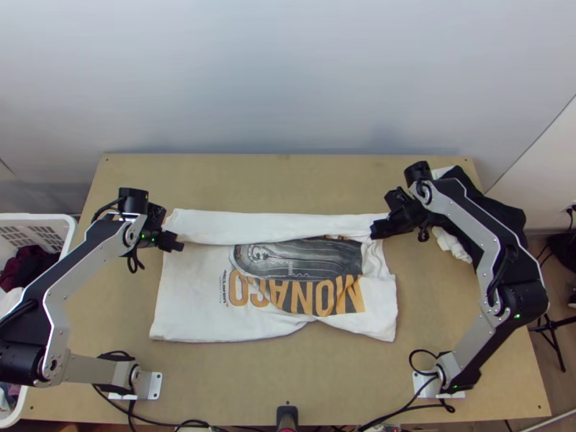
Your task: Fold the t-shirt
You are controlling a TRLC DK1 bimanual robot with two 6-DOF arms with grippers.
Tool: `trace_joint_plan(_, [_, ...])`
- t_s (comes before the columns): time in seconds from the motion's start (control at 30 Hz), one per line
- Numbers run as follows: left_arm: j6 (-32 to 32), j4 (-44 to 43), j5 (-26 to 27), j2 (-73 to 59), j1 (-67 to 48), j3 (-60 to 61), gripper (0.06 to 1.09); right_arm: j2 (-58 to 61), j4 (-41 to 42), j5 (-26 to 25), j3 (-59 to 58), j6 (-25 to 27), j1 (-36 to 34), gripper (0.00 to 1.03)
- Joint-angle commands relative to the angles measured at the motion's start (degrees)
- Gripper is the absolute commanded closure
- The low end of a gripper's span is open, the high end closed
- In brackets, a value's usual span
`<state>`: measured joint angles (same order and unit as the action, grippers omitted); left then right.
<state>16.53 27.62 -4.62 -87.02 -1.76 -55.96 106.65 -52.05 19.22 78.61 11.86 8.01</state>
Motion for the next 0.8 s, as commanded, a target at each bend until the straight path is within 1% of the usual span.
trace_joint_plan(0.0, [-0.9,-0.2,-1.4,0.7,-0.9,-1.6,0.10,-0.5,-5.0,0.1,0.5,2.0,-0.5,0.03])
trace_joint_plan(0.1, [-1.3,0.2,-1.4,1.9,-1.2,-1.6,0.10,-3.4,-6.3,0.1,0.7,2.1,-0.5,0.03])
trace_joint_plan(0.33, [-1.6,4.2,-1.1,6.3,-3.9,-1.5,0.10,-11.9,-11.0,0.2,-0.4,1.9,-0.6,0.03])
trace_joint_plan(0.5, [-1.9,8.4,-1.1,10.7,-3.9,-1.9,0.10,-20.3,-13.3,0.2,-3.6,0.4,-0.1,0.03])
trace_joint_plan(0.6, [-0.7,12.2,-0.9,13.2,-6.0,-1.1,0.10,-24.9,-13.9,0.2,-6.0,0.2,0.4,0.03])
trace_joint_plan(0.67, [0.7,13.3,-0.9,15.1,-6.7,0.0,0.10,-27.9,-14.6,0.1,-7.2,0.3,0.1,0.03])
trace_joint_plan(0.77, [1.8,17.4,-0.9,16.1,-6.8,-1.4,0.11,-32.6,-18.0,0.1,-8.7,0.9,-1.2,0.03])
